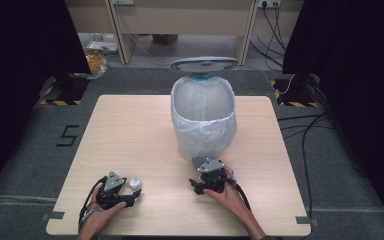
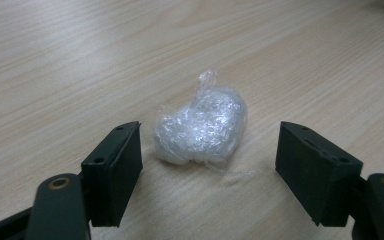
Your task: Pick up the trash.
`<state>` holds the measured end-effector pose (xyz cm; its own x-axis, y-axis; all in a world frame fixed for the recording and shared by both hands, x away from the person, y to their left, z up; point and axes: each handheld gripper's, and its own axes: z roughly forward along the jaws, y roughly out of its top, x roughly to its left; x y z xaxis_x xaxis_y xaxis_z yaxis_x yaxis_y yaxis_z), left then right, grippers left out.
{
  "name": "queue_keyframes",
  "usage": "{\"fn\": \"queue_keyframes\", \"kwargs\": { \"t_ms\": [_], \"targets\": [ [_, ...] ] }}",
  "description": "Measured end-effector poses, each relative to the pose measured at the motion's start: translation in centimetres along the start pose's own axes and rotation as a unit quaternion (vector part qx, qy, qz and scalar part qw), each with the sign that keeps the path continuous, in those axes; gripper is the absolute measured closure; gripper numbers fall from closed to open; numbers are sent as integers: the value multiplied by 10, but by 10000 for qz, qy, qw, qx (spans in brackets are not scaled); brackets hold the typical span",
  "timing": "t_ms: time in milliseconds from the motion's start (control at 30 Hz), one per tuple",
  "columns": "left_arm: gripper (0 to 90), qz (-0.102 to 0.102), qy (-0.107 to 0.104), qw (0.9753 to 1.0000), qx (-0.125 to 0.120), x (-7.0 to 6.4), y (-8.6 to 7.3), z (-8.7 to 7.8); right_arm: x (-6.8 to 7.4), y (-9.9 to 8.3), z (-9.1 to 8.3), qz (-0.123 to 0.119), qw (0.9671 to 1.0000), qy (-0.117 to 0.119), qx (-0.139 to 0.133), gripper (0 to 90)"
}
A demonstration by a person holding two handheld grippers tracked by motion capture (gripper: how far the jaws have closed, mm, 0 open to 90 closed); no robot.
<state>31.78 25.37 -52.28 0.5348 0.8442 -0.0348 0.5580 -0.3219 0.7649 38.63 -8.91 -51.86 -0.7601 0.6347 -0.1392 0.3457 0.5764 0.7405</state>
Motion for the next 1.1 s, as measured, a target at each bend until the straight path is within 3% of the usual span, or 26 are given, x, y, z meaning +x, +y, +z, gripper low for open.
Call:
{"fn": "queue_keyframes", "kwargs": {
  "t_ms": [267,433,767,1100],
  "targets": [
    [385,-67,112,9999,-25,3,6,6,0,0,0,-13,10000,-6,11,151],
    [496,63,-15,10000,37,4,12,10,0,0,0,-18,10000,-4,7,151],
    [515,68,-247,9996,-109,0,20,8,0,0,0,-17,10000,-4,1,151],
    [515,-12,-409,9981,-459,2,52,-3,0,0,0,-23,10000,18,0,149]
  ]
}}
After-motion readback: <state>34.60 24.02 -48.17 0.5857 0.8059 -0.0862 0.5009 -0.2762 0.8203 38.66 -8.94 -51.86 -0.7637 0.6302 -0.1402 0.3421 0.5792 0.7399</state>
